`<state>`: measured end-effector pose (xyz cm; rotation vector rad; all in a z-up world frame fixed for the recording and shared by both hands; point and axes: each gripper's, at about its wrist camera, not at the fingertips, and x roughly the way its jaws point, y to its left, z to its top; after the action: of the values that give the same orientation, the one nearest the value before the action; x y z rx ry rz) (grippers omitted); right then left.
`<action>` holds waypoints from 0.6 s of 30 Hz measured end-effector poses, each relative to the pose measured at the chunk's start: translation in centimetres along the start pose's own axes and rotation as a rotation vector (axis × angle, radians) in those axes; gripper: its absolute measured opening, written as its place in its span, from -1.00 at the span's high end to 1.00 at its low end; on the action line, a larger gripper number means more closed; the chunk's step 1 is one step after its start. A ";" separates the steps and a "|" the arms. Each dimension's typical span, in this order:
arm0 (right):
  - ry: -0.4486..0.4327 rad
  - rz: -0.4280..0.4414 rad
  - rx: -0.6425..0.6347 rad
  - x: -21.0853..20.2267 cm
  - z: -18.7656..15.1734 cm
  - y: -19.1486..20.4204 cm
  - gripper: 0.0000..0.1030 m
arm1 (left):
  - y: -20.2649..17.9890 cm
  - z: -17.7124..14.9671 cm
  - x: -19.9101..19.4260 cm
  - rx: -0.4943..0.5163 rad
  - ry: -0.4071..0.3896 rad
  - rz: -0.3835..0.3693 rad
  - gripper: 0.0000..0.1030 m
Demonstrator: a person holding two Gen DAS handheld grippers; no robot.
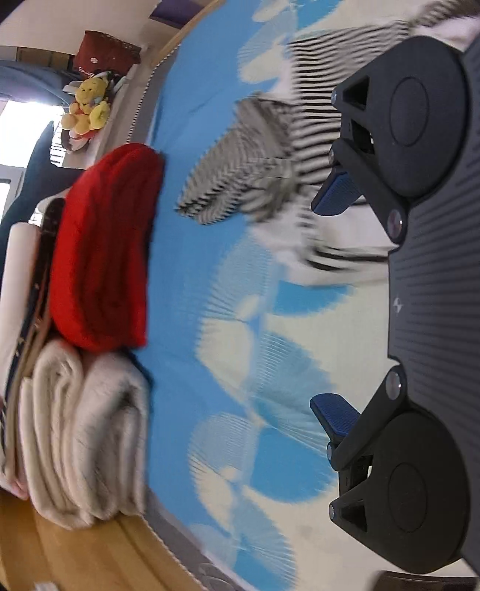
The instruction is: Fold small clothes
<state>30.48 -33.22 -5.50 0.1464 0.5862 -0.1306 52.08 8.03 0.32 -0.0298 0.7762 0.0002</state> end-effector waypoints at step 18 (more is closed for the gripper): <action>0.035 0.303 0.033 8.4 15.8 -4.2 -0.64 | -9.5 12.5 26.4 -0.104 0.193 -0.078 -0.99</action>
<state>45.31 -40.78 2.40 0.2683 0.5908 0.1566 79.80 -1.40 -8.95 -0.1605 0.9669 -0.0370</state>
